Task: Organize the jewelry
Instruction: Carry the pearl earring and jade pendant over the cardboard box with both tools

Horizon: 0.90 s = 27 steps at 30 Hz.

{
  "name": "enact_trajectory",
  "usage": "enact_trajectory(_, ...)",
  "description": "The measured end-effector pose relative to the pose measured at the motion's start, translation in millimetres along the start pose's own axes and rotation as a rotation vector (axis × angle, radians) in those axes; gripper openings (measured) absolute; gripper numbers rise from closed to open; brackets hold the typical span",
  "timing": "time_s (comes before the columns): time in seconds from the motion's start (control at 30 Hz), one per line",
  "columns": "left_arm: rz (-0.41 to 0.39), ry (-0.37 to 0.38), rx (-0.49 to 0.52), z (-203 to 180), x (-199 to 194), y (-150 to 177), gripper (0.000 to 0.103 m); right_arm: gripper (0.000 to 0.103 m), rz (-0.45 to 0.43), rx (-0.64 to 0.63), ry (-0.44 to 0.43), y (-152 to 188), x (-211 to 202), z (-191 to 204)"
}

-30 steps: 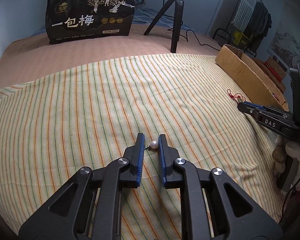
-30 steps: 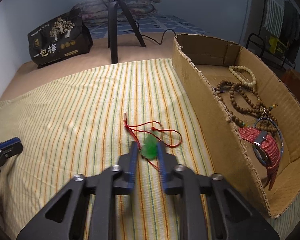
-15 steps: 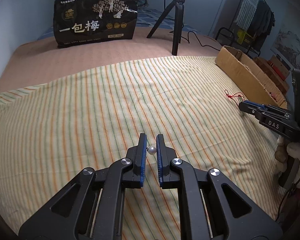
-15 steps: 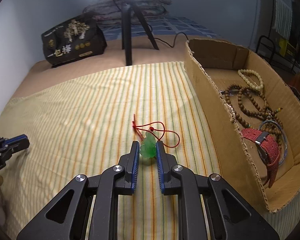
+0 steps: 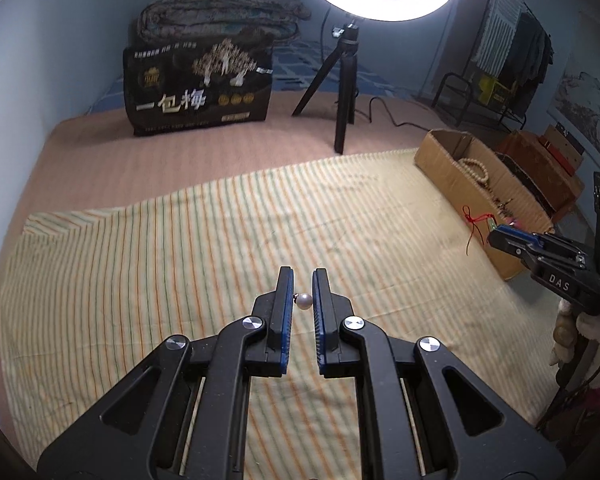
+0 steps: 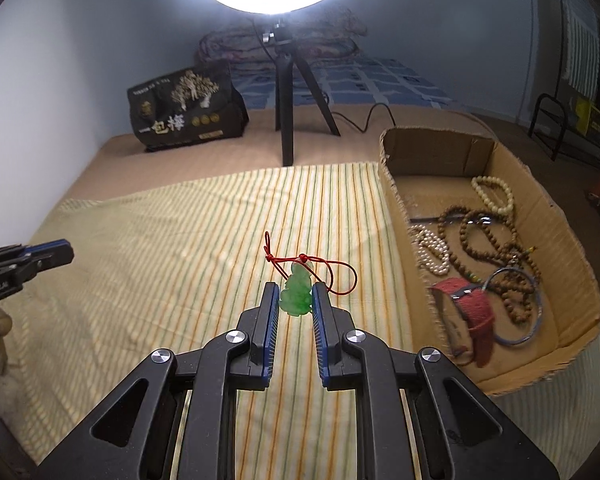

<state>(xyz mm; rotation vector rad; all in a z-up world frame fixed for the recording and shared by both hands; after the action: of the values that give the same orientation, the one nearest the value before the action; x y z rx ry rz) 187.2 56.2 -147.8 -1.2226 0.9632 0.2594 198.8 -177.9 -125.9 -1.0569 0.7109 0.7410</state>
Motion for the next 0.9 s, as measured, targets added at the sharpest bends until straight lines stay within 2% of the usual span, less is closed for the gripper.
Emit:
enact_trajectory(0.43,-0.056,0.008,0.074,-62,-29,-59,0.008,0.015,-0.066,-0.017,-0.043,-28,-68,-38)
enact_trajectory(0.67,-0.082,0.057,0.1,-104,-21,-95,0.008,0.015,-0.094,-0.012,-0.028,-47,-92,-68)
enact_trajectory(0.9,-0.102,0.101,0.105,-137,-3,-128,0.008,0.015,-0.085,0.004,-0.012,-67,-99,-102)
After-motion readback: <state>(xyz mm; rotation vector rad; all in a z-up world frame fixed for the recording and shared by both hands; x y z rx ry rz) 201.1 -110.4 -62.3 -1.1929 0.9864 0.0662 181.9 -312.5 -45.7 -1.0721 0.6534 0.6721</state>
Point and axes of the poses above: each gripper's, at about its wrist camera, not at the fingertips, and x roughly the way its jaws point, z to its left, y to its underside, the point moved 5 cm from there along x, roughly the way its jaws point, and after that the axes turned 15 degrees about x, right-handed, at the moved point
